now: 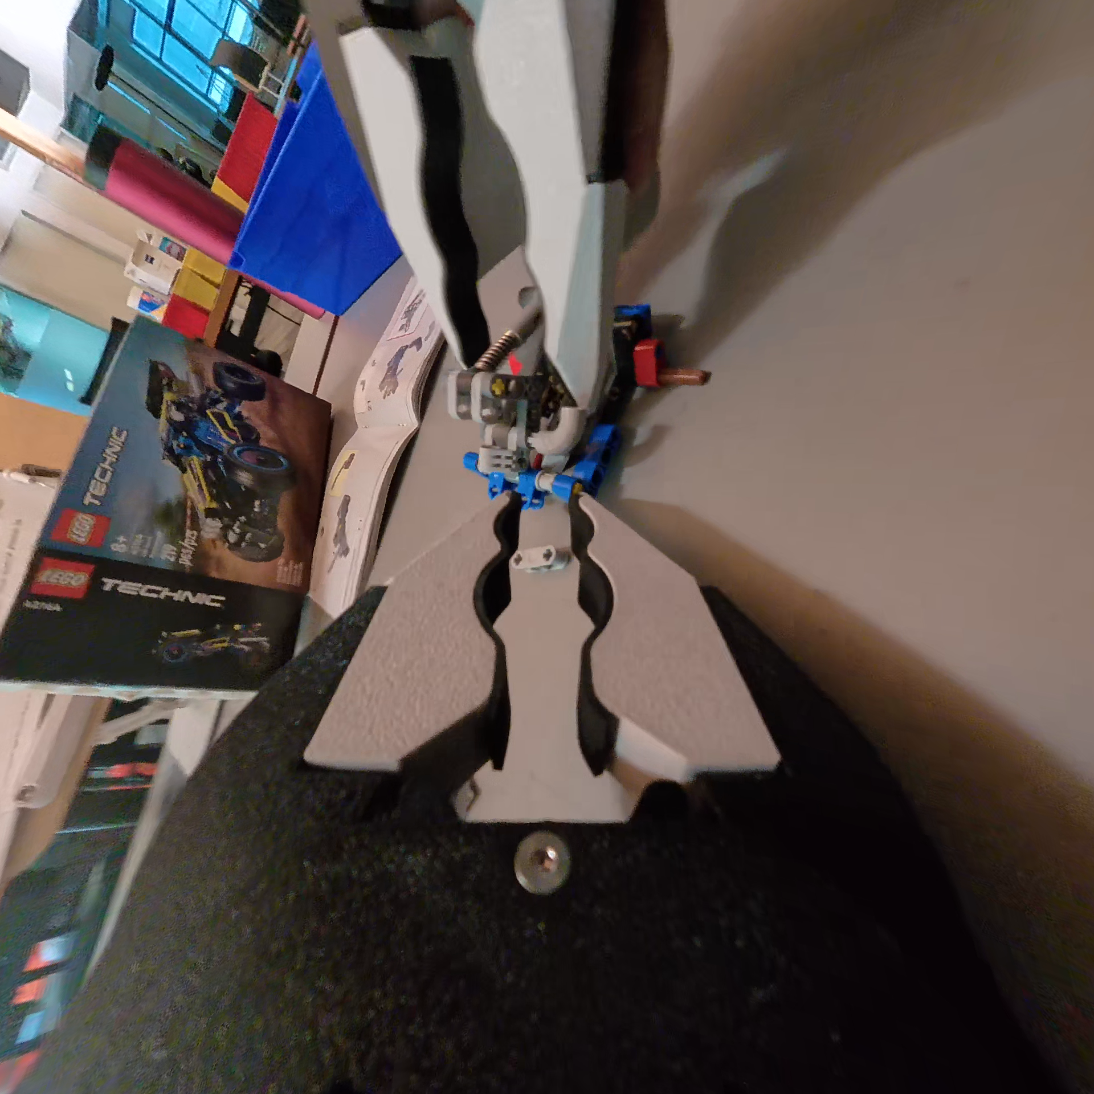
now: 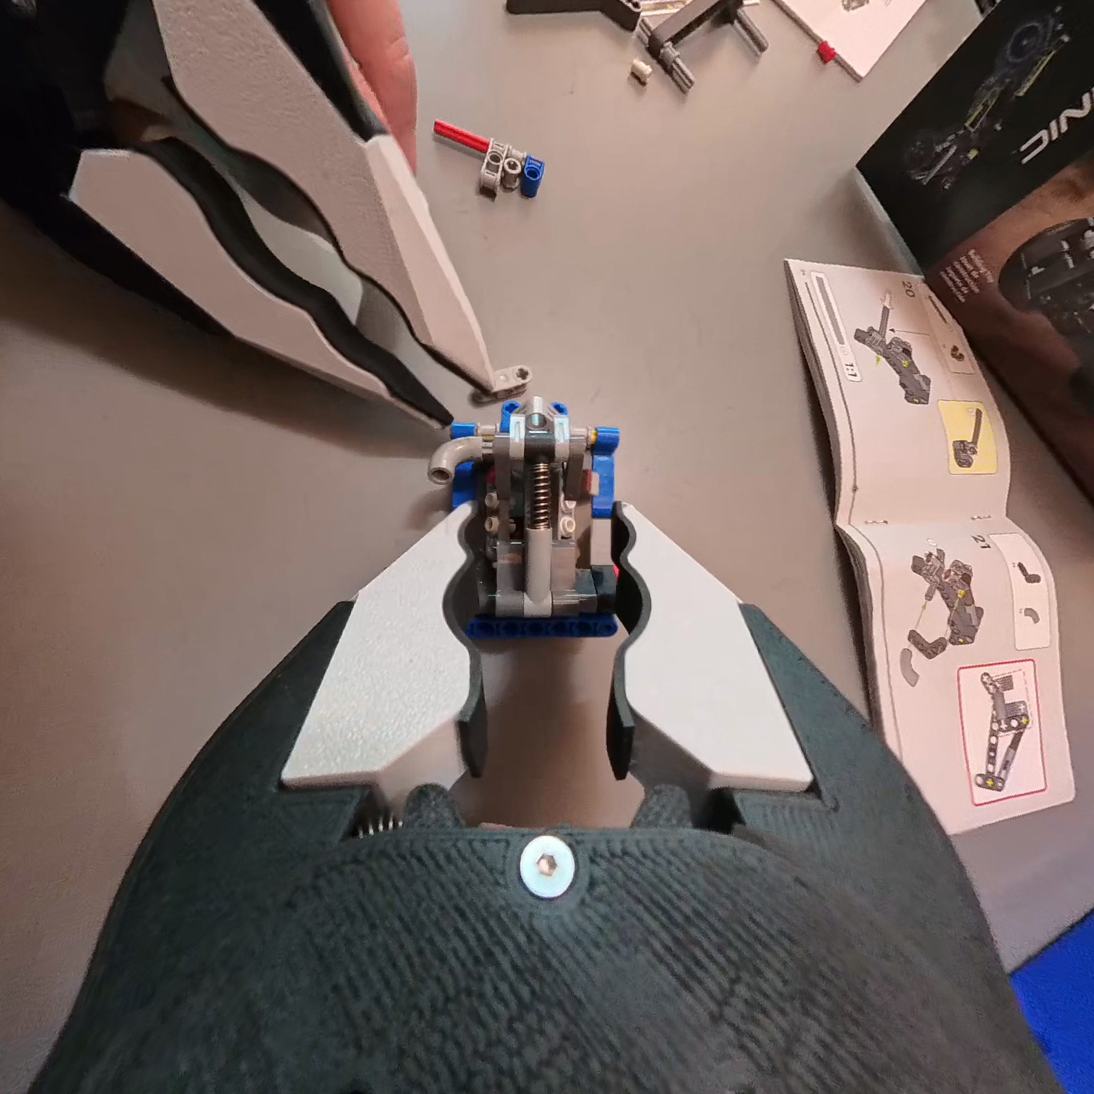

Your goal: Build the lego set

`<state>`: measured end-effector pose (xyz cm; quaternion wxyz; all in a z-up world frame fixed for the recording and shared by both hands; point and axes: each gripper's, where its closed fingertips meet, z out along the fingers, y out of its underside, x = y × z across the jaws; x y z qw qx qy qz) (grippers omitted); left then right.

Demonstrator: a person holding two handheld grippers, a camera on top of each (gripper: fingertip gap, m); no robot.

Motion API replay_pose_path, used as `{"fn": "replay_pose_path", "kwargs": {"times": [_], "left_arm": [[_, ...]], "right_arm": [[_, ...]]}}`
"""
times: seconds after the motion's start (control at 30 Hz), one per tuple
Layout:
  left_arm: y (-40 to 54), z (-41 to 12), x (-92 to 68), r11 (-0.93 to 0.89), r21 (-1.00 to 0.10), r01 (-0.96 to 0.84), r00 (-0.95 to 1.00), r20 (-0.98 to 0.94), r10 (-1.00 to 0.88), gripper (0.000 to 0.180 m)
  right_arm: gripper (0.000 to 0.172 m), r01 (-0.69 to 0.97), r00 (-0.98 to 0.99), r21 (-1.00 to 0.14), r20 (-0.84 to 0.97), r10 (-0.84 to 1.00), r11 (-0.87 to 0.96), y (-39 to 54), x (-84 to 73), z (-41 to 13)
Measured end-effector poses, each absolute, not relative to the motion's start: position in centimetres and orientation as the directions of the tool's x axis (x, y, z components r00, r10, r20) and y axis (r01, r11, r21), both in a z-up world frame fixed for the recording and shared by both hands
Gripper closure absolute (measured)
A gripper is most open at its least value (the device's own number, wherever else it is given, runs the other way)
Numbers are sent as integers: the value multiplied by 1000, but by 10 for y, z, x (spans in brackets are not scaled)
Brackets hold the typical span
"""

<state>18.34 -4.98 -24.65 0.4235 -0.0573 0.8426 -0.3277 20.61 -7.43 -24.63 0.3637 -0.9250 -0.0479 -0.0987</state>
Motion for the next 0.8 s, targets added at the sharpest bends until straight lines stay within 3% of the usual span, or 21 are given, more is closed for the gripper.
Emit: {"fn": "replay_pose_path", "kwargs": {"times": [0.2,0.33,0.47,0.7,0.8], "left_arm": [[-43,-238,177,597,-802,-30,-777,-357,-518,176],[-51,-233,158,359,-860,-363,-830,123,-543,175],[-58,-214,156,10,-740,-673,-654,588,-476,175],[-60,-228,157,-126,-476,-871,-415,847,-332,168],[-60,-227,158,-126,-465,-876,-406,854,-324,168]], "right_arm": [[142,153,981,-654,192,33,-741,-75,201,-253],[144,85,990,-652,142,-11,-754,-79,201,-252],[143,-7,996,-638,61,-59,-770,-83,200,-249],[129,119,986,-640,166,14,-759,-76,207,-246],[131,142,986,-651,159,50,-746,-71,204,-246]]}}
